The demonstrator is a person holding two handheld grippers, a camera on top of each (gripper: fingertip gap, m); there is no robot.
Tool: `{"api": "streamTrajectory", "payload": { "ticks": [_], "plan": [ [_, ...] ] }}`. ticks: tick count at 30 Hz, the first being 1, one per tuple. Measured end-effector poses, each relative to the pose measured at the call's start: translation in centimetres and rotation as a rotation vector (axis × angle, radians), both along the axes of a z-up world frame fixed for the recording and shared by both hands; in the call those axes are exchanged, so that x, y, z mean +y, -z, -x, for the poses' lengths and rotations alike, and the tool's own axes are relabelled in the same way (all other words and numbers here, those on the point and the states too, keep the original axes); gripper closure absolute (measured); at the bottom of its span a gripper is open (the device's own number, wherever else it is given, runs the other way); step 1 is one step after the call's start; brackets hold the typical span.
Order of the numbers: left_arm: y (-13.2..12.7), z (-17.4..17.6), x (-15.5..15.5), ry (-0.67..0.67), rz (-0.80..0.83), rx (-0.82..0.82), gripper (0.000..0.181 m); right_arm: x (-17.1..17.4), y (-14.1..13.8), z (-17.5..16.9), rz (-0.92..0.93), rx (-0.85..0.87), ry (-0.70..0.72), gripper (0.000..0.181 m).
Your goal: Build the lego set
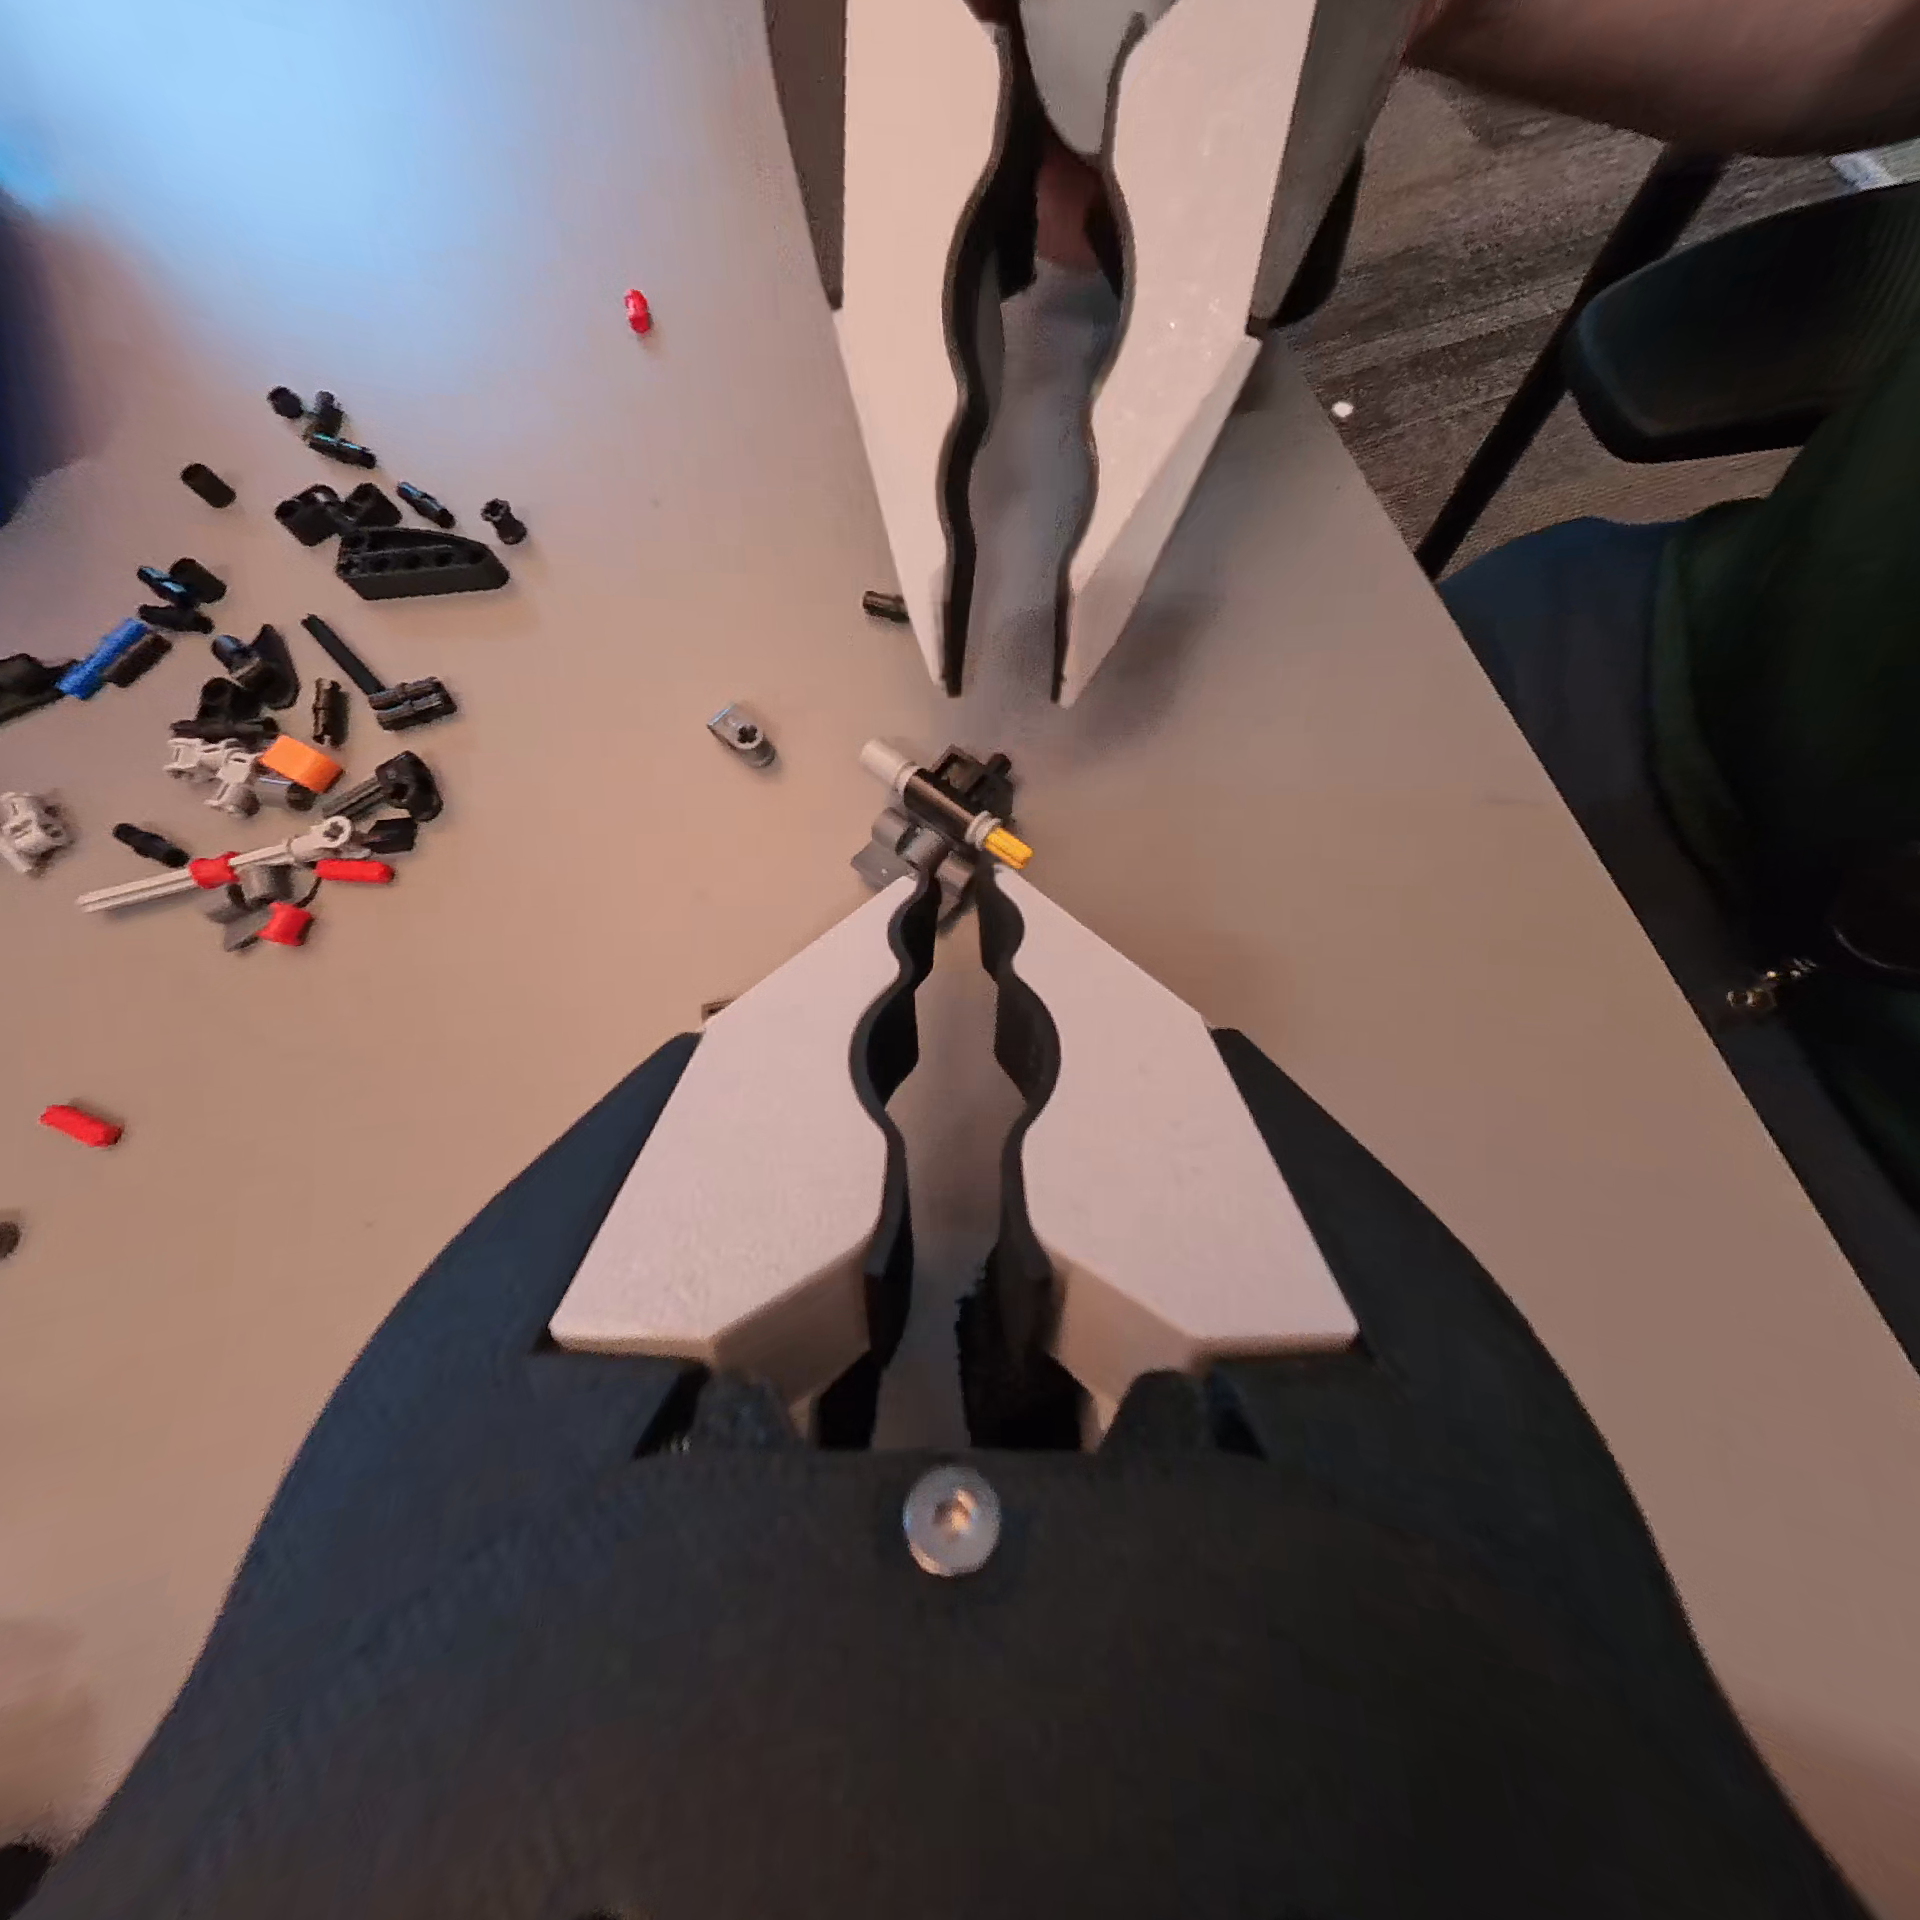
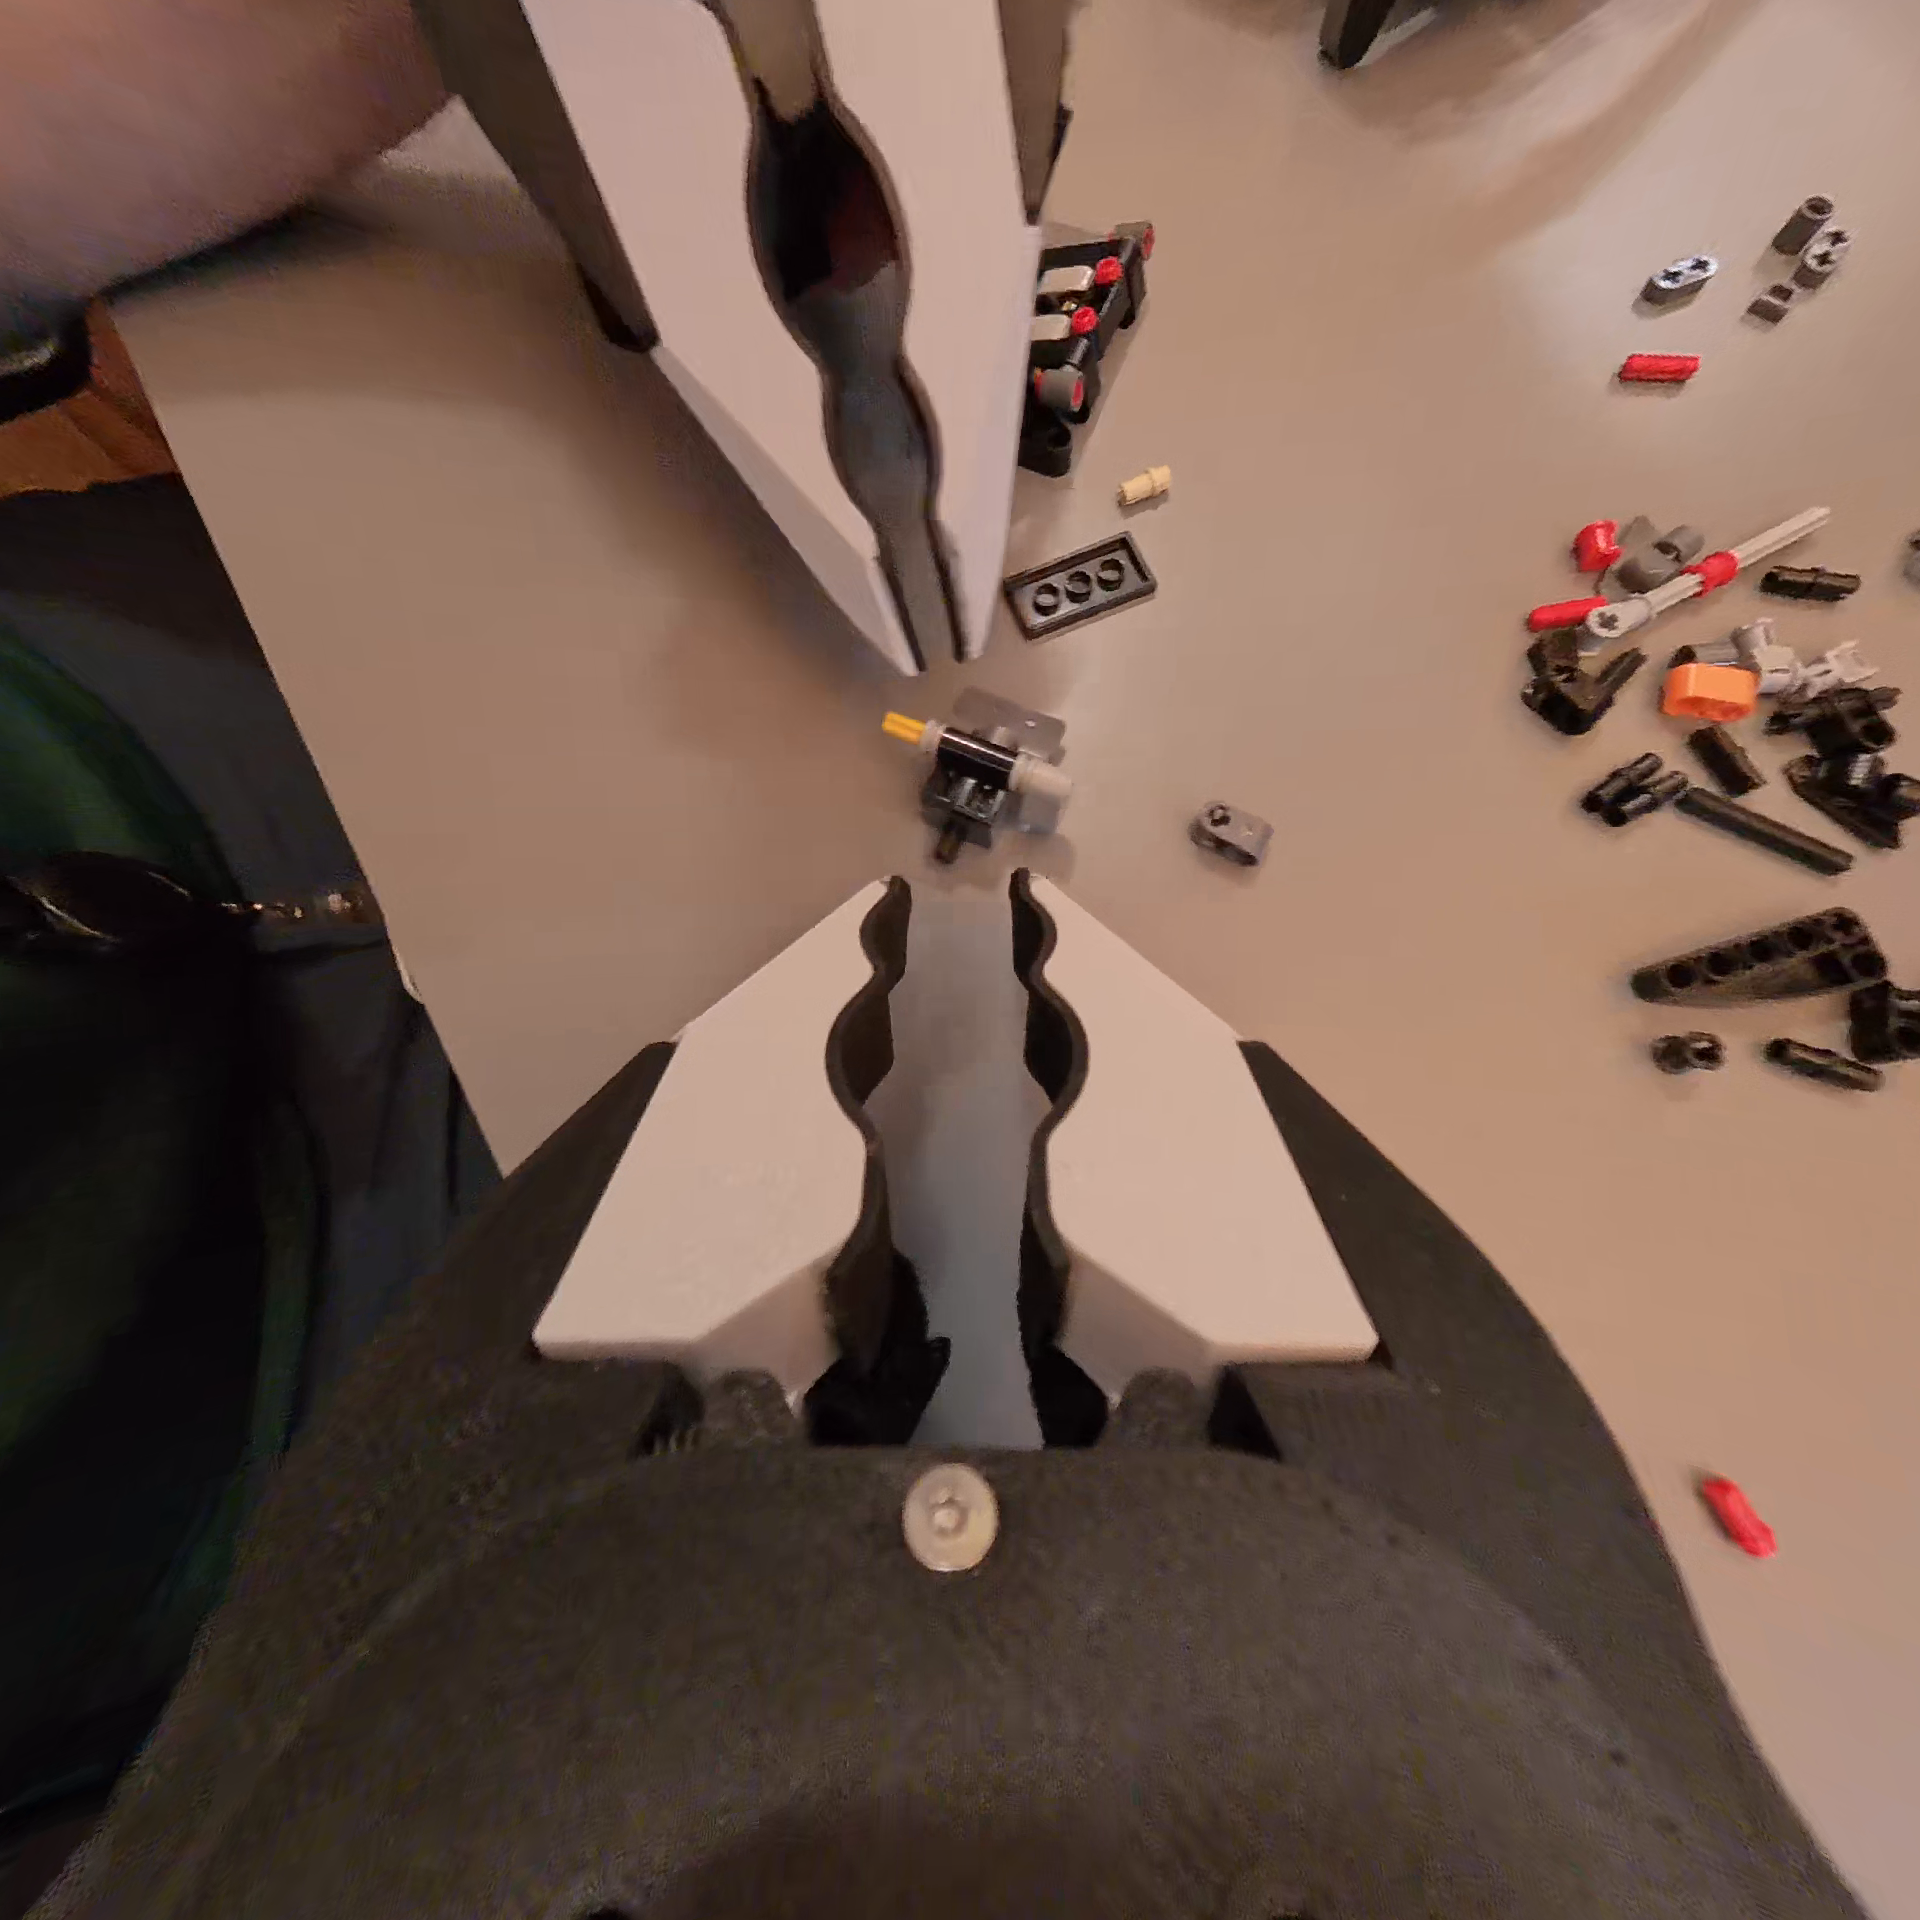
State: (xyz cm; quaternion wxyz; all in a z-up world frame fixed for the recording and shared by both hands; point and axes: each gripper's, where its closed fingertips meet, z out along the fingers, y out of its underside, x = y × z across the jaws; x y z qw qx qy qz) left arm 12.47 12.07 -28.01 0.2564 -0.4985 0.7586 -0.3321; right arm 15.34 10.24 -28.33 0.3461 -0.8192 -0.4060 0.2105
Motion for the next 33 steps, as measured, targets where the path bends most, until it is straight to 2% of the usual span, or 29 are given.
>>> {"api": "streamTrajectory", "payload": {
  "ticks": [4,9,16,23,29,33],
  "plan": [
    [1.0,-0.3,-0.5,0.018,-0.010,0.027,0.178,0.5,0.8,0.8,0.007,-0.006,0.025,0.165],
    [0.9,-0.4,-1.1,0.033,0.004,0.029,0.177,1.9,1.1,0.4,-0.021,-0.057,0.045,0.168],
    [0.0,-0.3,-0.3,0.007,-0.005,-0.005,0.177,3.2,-0.8,-1.5,-0.047,-0.060,0.058,0.164],
    [-0.1,-0.6,0.9,-0.048,-0.080,-0.020,0.177,10.8,-3.2,-4.6,-0.119,-0.081,0.193,0.166],
    [-0.1,-0.7,2.1,-0.093,-0.134,-0.031,0.178,18.1,-2.2,-6.7,-0.156,-0.188,0.297,0.164],
    [-0.3,-0.7,2.5,-0.109,-0.144,-0.041,0.178,21.4,-1.3,-7.6,-0.134,-0.258,0.349,0.163]
  ]
}}
